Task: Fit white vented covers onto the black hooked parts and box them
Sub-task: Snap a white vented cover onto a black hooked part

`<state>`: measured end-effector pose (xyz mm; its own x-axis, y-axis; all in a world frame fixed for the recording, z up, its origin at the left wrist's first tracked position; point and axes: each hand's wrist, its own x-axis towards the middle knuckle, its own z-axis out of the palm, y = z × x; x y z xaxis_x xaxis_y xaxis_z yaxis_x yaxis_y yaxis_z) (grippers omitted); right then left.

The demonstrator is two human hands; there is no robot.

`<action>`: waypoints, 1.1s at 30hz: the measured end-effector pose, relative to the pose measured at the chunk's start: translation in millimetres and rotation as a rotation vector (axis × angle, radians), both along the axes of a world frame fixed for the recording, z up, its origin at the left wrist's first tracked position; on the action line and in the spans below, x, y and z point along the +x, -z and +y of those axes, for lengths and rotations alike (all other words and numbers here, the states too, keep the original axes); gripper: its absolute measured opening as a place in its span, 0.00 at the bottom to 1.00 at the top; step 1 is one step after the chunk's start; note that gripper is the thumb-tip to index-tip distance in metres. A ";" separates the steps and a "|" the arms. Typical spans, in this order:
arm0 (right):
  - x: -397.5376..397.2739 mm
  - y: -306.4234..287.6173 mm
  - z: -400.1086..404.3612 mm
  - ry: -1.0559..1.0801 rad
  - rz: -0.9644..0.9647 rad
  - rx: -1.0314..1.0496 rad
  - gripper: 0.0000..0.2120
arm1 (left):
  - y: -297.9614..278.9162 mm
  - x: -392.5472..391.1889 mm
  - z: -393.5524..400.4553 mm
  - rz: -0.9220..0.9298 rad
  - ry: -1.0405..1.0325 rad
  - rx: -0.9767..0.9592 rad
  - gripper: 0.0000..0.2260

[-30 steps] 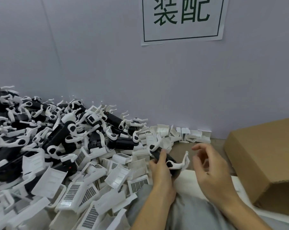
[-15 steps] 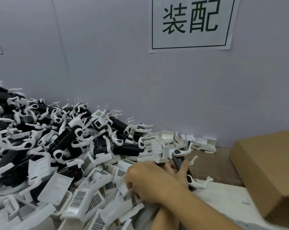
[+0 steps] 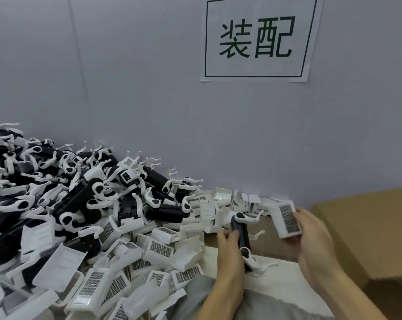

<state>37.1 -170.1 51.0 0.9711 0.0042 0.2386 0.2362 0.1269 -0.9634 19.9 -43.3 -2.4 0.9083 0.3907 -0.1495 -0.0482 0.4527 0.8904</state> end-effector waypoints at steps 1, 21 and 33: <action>3.3 10.2 -10.7 -0.007 0.040 -0.014 0.12 | 0.4 -0.1 1.5 0.014 0.003 0.008 0.04; 7.3 50.4 -4.4 0.132 -0.143 -0.322 0.12 | 1.8 -7.1 -1.8 0.004 0.018 0.204 0.24; 6.9 51.3 -5.8 0.122 -0.215 -0.336 0.12 | -2.7 -11.1 1.1 -0.099 0.085 0.117 0.15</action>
